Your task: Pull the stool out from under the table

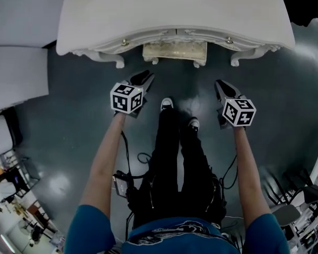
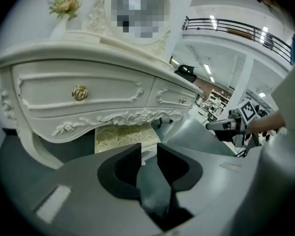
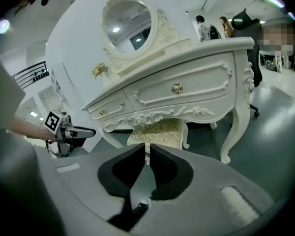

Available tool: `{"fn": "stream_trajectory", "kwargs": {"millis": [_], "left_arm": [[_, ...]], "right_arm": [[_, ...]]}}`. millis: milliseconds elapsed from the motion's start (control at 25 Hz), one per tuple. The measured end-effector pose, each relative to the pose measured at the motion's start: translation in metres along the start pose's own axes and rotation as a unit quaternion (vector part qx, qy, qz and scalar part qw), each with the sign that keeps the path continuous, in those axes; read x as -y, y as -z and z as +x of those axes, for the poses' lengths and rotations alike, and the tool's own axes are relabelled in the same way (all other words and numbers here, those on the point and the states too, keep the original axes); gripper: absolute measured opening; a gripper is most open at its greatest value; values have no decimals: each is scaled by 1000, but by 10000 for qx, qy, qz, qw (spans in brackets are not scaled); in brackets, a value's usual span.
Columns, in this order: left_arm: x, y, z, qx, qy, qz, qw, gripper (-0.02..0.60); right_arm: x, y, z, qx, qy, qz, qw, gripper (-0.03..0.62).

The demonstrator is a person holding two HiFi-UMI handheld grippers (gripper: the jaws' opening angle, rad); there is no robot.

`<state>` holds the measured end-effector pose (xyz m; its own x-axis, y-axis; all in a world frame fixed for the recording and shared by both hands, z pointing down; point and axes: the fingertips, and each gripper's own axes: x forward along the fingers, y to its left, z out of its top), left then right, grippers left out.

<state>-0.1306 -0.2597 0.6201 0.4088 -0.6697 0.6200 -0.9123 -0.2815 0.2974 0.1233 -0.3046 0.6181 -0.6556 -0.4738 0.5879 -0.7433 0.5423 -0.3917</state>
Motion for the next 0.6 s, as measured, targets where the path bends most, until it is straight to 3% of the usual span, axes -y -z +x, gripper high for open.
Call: {"fn": "stream_trajectory", "kwargs": {"millis": [160,400,600], "left_arm": [[-38,7,27,53,-108,-705,9974,174],[-97,27,65,4,-338,-1038,9940,208],[-137,60,105,-195,-237,-1366,9902,274]], "right_arm": [[22,7,26,-36,-14,266,9996,35],[49,23,79,-113,-91,292,9995,87],[71,42,129,-185,-115,420,9989,160]]}}
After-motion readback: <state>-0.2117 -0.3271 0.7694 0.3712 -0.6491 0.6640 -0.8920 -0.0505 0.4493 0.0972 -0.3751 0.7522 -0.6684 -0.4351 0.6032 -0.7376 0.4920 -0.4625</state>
